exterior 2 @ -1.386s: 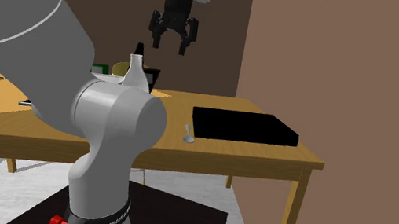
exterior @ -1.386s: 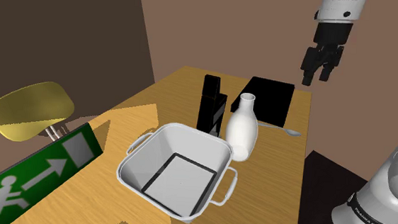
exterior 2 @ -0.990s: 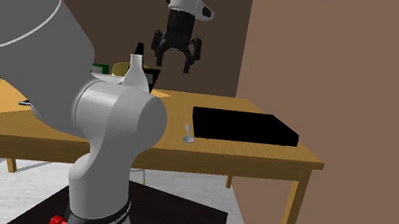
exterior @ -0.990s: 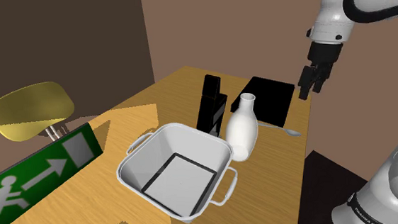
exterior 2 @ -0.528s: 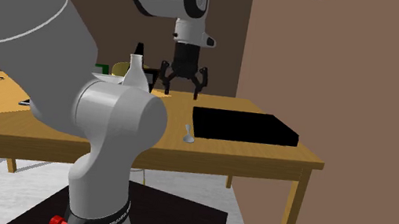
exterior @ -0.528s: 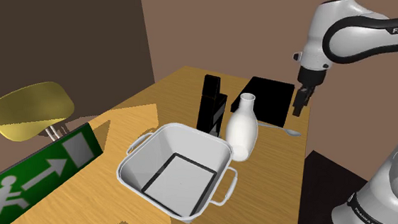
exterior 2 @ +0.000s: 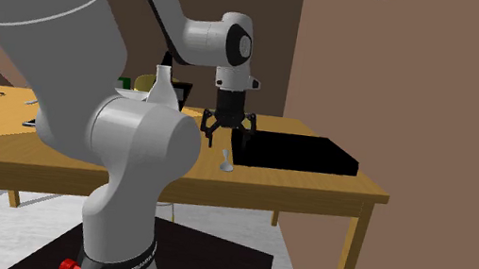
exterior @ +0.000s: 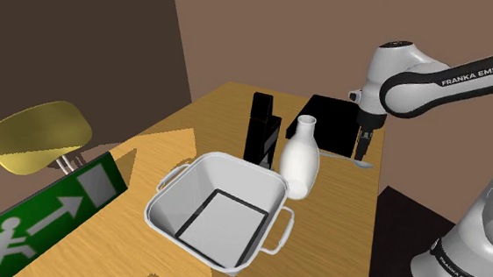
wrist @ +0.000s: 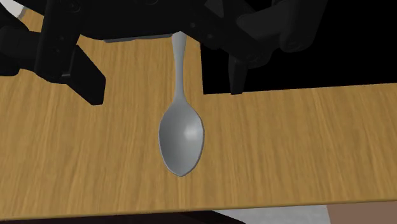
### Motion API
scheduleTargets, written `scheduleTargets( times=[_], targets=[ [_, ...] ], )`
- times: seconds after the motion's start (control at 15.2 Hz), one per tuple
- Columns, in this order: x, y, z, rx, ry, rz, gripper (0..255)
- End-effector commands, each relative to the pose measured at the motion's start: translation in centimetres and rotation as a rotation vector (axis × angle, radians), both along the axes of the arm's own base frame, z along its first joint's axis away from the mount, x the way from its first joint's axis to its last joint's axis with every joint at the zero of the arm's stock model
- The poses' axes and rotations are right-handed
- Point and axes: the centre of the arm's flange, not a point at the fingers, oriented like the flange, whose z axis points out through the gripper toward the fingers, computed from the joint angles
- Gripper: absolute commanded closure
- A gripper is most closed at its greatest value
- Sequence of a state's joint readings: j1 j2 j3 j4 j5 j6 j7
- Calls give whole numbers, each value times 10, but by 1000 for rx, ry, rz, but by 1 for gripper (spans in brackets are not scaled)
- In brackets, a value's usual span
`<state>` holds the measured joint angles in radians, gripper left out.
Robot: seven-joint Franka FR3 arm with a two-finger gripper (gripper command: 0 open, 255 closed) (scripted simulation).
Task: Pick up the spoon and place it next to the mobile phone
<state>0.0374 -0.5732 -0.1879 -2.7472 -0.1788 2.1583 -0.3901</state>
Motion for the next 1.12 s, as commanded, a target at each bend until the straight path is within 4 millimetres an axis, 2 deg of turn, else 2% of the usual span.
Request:
scheduleTargets(
  times=[0.0, 0.4, 0.86, 0.92, 1.06],
  targets=[
    [2, -2, -13, -3, -4, 13, 0],
    [1, -3, -42, -3, -4, 13, 0],
    [1, -3, -42, -3, -4, 13, 0],
    [1, -3, -42, -3, -4, 13, 255],
    [1, -3, -42, -3, -4, 13, 255]
  ],
)
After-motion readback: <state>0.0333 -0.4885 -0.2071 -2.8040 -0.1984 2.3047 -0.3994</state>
